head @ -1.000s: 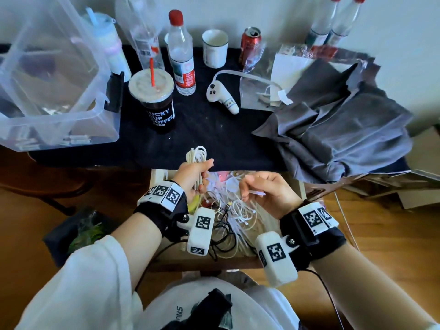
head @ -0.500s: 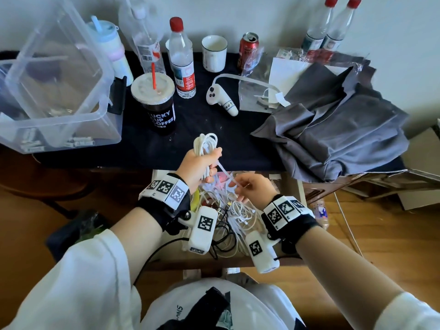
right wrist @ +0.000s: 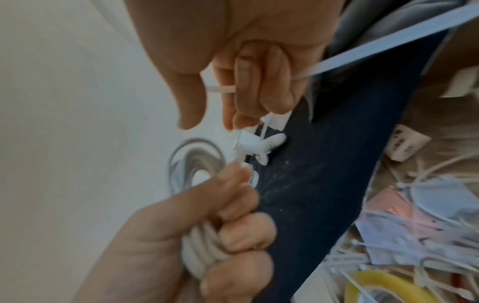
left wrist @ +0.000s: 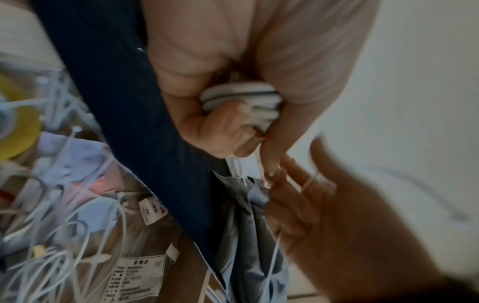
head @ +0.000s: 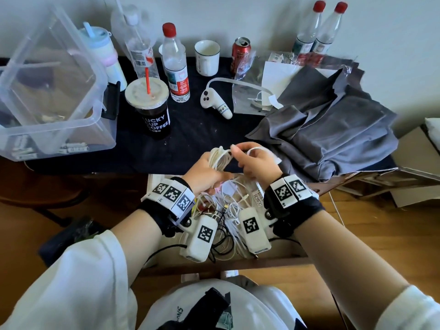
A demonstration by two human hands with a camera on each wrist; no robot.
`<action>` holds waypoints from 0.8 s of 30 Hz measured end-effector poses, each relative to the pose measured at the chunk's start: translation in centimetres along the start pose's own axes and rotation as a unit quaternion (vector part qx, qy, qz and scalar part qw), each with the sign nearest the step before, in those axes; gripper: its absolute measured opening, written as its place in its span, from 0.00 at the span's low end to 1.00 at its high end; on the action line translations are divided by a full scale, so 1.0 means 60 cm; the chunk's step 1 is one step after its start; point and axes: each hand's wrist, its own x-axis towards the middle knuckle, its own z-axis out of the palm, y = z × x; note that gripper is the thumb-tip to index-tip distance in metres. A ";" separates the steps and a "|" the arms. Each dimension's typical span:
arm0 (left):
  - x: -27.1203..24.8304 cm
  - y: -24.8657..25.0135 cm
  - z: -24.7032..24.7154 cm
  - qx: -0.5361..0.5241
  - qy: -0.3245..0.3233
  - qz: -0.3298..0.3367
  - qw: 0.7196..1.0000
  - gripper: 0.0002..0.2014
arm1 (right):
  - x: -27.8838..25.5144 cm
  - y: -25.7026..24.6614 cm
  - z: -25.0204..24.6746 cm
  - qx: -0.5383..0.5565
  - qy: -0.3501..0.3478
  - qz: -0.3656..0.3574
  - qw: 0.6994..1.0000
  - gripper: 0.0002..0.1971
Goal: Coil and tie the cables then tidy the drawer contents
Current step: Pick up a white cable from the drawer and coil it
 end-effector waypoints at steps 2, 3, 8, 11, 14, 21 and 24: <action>-0.001 0.014 0.012 0.067 -0.032 0.029 0.997 0.29 | 0.000 -0.019 0.008 -0.027 -0.077 0.009 0.997 0.13; 0.000 0.020 0.017 0.087 -0.041 0.043 0.994 0.25 | 0.001 -0.025 0.012 -0.032 -0.103 0.012 0.994 0.17; 0.010 0.032 0.024 0.132 -0.034 -0.012 0.991 0.17 | 0.013 -0.020 0.018 -0.063 -0.066 0.011 0.996 0.10; 0.006 0.034 0.024 0.120 -0.039 -0.039 0.991 0.35 | 0.017 -0.015 0.020 -0.086 -0.033 0.002 0.996 0.12; 0.002 0.030 0.021 0.085 -0.042 -0.045 0.994 0.35 | 0.021 -0.014 0.016 -0.107 -0.008 0.005 0.994 0.12; -0.010 0.043 0.017 0.107 -0.071 -0.035 0.991 0.04 | 0.026 -0.013 0.016 -0.124 0.005 -0.001 0.992 0.10; -0.009 0.044 0.017 0.107 -0.082 -0.043 0.990 0.05 | 0.026 -0.009 0.017 -0.118 0.006 -0.002 0.993 0.12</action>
